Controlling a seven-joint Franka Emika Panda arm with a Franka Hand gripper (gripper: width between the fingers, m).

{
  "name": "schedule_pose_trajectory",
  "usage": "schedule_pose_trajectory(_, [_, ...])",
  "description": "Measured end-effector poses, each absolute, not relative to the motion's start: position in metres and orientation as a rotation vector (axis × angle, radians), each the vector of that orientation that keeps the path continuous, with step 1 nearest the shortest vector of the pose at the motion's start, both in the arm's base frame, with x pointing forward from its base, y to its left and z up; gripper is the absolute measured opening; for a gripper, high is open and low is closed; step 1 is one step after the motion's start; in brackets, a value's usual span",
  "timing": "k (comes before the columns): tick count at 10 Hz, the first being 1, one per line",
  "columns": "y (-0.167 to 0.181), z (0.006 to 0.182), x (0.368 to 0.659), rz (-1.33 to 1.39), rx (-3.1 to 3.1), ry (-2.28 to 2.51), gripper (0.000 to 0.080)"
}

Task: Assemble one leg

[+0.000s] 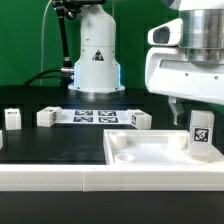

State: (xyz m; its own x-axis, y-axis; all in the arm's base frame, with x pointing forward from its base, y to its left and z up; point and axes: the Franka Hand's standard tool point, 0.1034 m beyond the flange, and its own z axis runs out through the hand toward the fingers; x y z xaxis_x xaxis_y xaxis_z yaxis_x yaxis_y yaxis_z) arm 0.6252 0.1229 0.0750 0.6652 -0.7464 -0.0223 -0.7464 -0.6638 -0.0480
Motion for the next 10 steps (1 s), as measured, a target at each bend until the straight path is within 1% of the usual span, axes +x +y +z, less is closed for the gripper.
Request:
schedule_pose_trajectory(4, [0.1221, 0.075, 0.6255, -0.021, -3.034, 0.632, 0.0649])
schedule_pose_trajectory(8, [0.1208, 0.0753, 0.6258, -0.031, -3.097, 0.306, 0.0649])
schedule_pose_trajectory(10, [0.1196, 0.0752, 0.626, -0.031, -3.099, 0.282, 0.0649])
